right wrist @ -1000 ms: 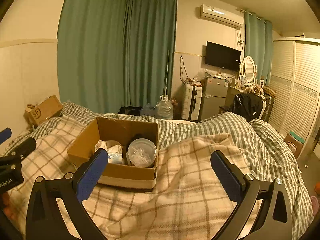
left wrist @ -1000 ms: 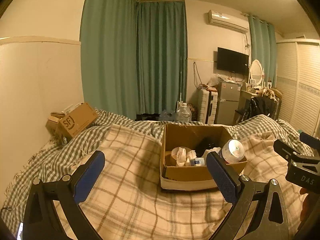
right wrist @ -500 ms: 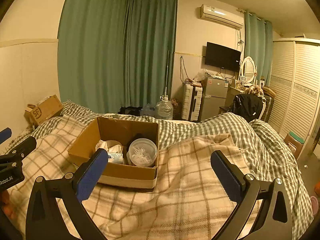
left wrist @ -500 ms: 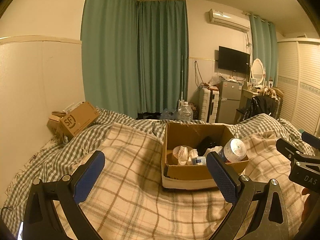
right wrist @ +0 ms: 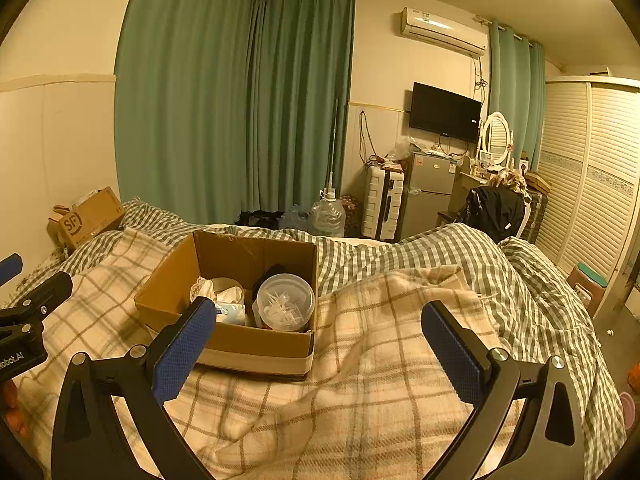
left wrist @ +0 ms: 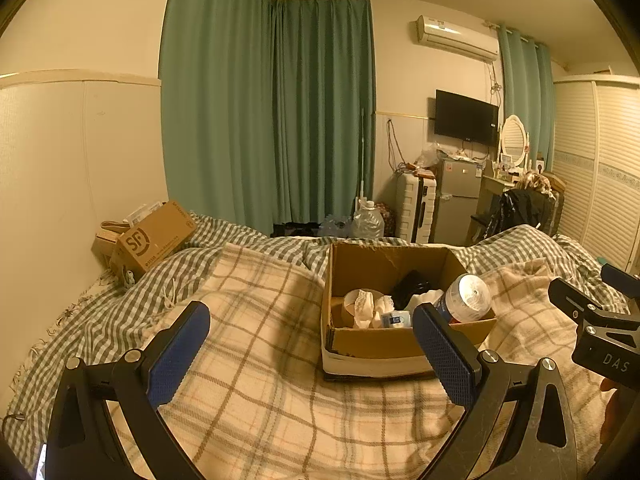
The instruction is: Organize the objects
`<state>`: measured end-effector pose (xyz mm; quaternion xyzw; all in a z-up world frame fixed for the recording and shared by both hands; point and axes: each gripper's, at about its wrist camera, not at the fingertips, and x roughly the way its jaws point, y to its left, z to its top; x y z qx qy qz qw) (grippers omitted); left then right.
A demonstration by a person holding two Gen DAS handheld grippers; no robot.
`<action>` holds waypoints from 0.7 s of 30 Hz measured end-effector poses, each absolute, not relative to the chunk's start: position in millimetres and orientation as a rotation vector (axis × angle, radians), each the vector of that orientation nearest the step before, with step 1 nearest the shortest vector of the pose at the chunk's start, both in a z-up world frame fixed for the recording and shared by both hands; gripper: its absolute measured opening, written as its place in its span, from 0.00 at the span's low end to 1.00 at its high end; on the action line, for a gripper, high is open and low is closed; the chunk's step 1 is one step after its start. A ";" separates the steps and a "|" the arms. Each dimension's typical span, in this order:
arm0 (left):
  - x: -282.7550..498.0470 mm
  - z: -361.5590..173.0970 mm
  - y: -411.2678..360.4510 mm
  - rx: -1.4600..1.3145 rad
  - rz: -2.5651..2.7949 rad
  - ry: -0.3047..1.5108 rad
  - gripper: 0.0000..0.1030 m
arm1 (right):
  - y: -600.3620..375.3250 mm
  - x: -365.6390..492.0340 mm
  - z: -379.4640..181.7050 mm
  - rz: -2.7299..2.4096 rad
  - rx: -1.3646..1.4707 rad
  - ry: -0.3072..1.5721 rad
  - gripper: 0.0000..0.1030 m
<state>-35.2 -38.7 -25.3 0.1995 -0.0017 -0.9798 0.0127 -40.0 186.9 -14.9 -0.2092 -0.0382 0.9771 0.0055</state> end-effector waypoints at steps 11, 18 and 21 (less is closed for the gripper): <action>-35.5 -26.0 -37.1 0.625 -3.047 -0.014 1.00 | 187.7 -41.1 -16.5 3.051 -0.660 -0.124 1.00; -36.5 -26.5 -38.6 0.630 -3.049 -0.007 1.00 | 187.9 -41.7 -17.2 3.049 -0.661 -0.125 1.00; -36.2 -26.3 -38.5 0.628 -3.049 -0.011 1.00 | 188.0 -41.7 -17.2 3.049 -0.661 -0.126 1.00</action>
